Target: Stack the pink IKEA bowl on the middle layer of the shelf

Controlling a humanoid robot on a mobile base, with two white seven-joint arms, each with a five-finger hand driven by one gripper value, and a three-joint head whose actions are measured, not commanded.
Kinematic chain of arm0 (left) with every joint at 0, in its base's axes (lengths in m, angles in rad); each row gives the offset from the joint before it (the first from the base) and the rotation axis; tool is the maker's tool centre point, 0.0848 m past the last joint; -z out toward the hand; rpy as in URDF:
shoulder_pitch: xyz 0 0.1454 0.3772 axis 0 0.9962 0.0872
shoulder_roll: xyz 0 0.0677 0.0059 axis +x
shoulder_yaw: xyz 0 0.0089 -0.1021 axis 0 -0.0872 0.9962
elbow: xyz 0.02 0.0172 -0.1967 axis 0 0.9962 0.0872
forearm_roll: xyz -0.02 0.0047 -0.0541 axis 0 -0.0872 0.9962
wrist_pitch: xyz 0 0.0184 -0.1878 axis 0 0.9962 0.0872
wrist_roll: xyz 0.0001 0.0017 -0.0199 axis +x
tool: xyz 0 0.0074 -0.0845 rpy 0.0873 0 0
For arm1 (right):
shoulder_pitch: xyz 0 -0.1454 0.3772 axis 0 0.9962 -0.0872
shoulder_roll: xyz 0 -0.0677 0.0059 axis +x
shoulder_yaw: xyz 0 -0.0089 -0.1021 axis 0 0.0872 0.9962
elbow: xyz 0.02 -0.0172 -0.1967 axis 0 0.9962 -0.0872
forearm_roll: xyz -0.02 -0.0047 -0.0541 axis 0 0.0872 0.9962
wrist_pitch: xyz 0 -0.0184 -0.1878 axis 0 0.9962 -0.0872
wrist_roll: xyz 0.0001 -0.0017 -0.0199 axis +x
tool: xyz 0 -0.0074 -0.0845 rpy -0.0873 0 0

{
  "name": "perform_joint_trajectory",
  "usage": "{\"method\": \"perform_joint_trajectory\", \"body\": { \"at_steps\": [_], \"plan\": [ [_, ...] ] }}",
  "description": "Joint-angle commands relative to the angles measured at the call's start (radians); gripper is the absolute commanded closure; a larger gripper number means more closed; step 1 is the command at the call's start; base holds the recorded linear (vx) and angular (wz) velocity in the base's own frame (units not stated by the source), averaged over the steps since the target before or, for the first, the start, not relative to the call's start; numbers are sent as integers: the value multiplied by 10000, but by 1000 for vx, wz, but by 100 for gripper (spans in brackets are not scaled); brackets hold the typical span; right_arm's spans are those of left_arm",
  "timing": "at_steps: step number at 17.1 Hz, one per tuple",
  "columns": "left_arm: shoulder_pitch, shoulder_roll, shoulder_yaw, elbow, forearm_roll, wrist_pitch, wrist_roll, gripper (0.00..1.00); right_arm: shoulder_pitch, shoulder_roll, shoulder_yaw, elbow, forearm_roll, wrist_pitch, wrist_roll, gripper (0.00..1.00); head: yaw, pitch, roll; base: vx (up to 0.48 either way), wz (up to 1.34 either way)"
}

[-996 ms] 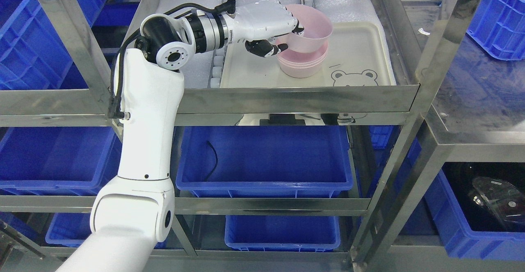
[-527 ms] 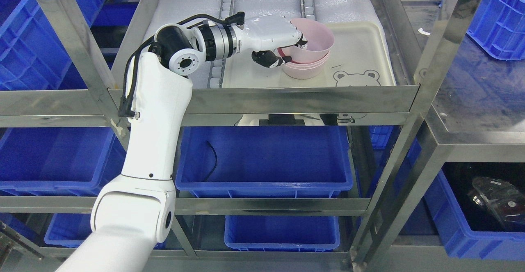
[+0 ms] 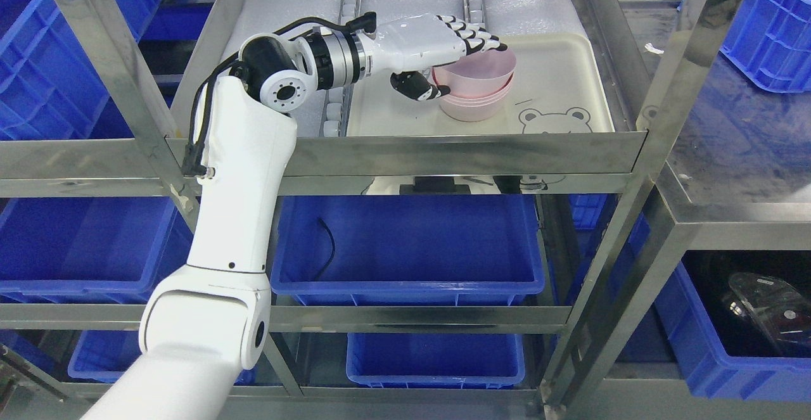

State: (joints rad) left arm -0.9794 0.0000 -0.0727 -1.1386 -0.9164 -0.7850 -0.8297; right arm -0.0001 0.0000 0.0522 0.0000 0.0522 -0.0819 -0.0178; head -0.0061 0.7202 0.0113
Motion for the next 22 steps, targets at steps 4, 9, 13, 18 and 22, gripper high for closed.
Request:
{"method": "perform_joint_trajectory", "body": {
  "at_steps": [4, 9, 13, 18, 22],
  "plan": [
    [-1005, 175, 804, 81, 3943, 1006, 90, 0, 31, -175, 0, -175, 0, 6, -6, 0, 0, 0, 0, 0, 0],
    [-823, 175, -477, -1554, 6841, 2477, 1523, 0, 47, -175, 0, -175, 0, 6, -6, 0, 0, -2, 0, 0, 0],
    [2052, 175, -3942, -4222, 7062, 3034, 2989, 0, 47, -175, 0, -175, 0, 6, -6, 0, 0, -2, 0, 0, 0],
    [5203, 175, -4718, -4797, 6925, 966, 2319, 2, 47, -175, 0, -175, 0, 6, -6, 0, 0, -2, 0, -15, 20],
    [7440, 175, -4719, -4797, 6878, 122, 1303, 2, 47, -175, 0, -175, 0, 6, -6, 0, 0, -2, 0, -13, -19]
  ]
}}
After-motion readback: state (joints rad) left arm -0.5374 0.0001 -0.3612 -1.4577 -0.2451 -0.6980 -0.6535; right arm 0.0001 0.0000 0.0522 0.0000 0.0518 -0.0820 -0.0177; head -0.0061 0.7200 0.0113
